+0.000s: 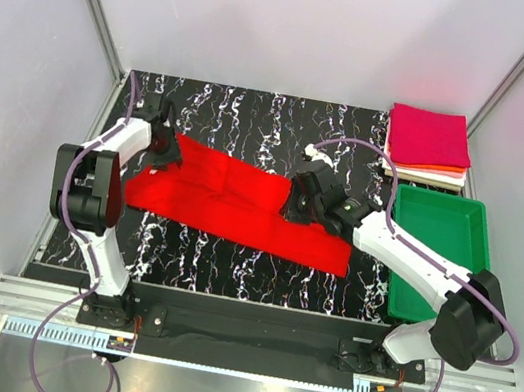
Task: Fold and stack the t-shirts
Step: Fold the tshirt
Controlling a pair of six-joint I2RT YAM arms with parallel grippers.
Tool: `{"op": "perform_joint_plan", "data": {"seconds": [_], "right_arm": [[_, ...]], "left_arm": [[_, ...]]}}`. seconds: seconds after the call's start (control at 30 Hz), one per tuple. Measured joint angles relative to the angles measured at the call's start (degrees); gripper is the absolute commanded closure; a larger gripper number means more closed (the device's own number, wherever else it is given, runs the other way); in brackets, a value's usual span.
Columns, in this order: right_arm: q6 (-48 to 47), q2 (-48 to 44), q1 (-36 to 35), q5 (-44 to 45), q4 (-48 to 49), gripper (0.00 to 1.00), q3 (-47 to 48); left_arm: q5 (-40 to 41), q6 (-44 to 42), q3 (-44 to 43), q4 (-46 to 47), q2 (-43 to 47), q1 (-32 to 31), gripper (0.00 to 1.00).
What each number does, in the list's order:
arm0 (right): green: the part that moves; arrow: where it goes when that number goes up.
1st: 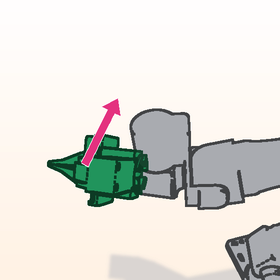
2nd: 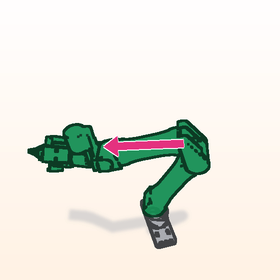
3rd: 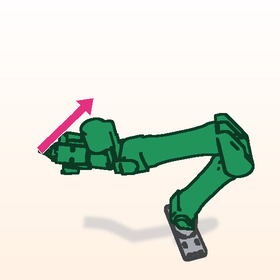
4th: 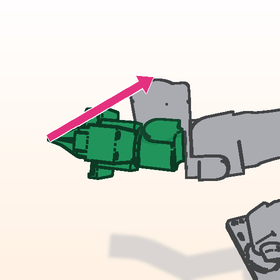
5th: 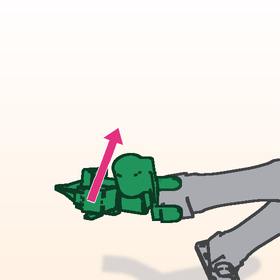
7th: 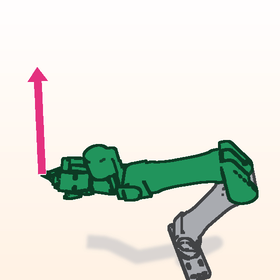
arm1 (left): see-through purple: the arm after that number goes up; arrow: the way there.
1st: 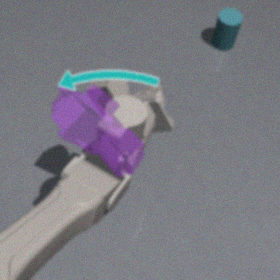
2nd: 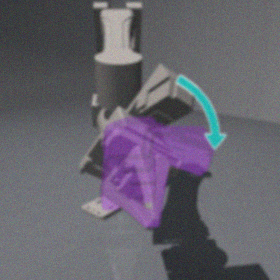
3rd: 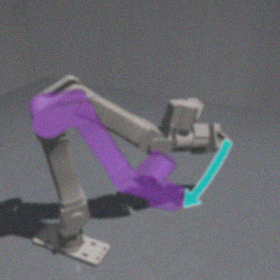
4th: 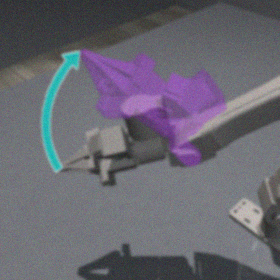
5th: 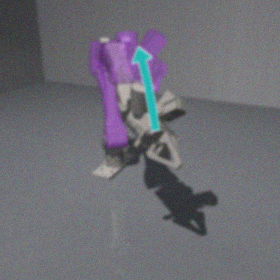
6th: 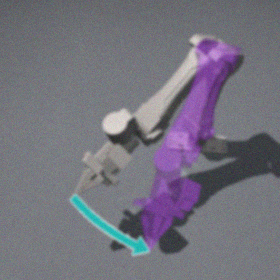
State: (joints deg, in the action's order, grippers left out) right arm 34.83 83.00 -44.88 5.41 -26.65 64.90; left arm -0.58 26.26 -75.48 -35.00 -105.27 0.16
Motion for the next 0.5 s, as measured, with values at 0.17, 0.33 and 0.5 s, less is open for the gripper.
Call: {"op": "perform_joint_plan", "data": {"seconds": [0.17,0.33,0.5], "right_arm": [[-0.26,0.00,0.02,0.20,-0.04,0.89,0.07],[-0.96,0.79,0.02,1.09,-0.22,0.89,1.90],[-1.97,0.81,0.17,2.29,-0.24,0.89,2.34]], "left_arm": [[1.86,1.22,-0.17,2.27,-1.97,0.00,0.58],[2.86,2.16,-1.95,2.62,-7.06,0.00,0.58],[2.97,2.56,-7.02,2.14,-10.80,-0.04,0.60]]}}
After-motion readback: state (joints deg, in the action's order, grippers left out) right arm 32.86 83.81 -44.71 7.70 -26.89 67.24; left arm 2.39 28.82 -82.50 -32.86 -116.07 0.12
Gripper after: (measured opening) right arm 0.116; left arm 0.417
